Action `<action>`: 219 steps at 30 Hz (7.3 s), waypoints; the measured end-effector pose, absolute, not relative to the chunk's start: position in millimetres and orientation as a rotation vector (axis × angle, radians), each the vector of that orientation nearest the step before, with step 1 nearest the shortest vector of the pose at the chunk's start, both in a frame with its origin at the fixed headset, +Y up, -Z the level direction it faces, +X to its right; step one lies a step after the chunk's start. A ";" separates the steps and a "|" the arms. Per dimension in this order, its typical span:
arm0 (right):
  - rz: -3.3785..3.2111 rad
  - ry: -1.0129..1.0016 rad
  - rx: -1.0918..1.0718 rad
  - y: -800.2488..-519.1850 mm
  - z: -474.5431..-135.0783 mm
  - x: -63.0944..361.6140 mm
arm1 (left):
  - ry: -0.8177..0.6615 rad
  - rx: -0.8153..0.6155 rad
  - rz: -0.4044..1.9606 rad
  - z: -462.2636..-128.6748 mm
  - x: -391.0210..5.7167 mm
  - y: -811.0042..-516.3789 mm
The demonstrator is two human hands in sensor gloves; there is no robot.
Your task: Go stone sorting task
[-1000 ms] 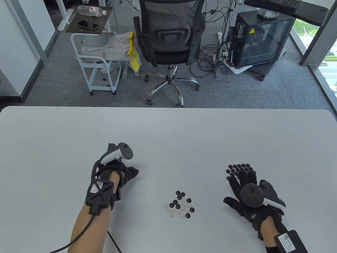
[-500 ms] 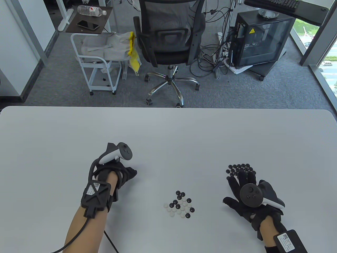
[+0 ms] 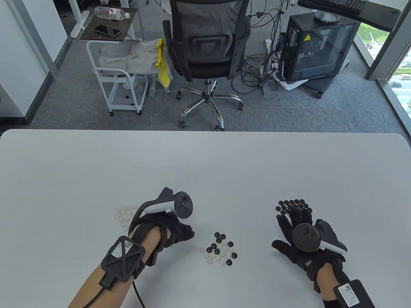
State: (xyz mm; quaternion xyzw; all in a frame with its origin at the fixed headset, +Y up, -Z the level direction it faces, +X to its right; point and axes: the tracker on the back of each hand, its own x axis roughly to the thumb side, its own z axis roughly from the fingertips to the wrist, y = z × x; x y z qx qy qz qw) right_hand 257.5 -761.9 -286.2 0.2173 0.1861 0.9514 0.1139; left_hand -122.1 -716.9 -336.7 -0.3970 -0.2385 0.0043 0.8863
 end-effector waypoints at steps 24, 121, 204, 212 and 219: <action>2.792 0.548 0.637 -761.8 -285.4 256.1 | -0.268 -0.868 -0.044 -367.7 -162.0 -760.6; 2.797 0.557 0.633 -759.5 -285.1 256.9 | -0.671 -0.870 -0.188 -282.5 -77.4 -738.5; 2.807 0.546 0.646 -760.2 -284.6 257.9 | -0.645 -0.931 -0.169 -286.2 -54.3 -767.1; 2.806 0.535 0.645 -758.6 -283.8 260.9 | -0.568 -0.934 -0.105 -284.2 -103.8 -763.5; 2.807 0.537 0.648 -759.2 -283.8 260.8 | -0.312 -0.925 -0.028 -299.0 -189.8 -759.9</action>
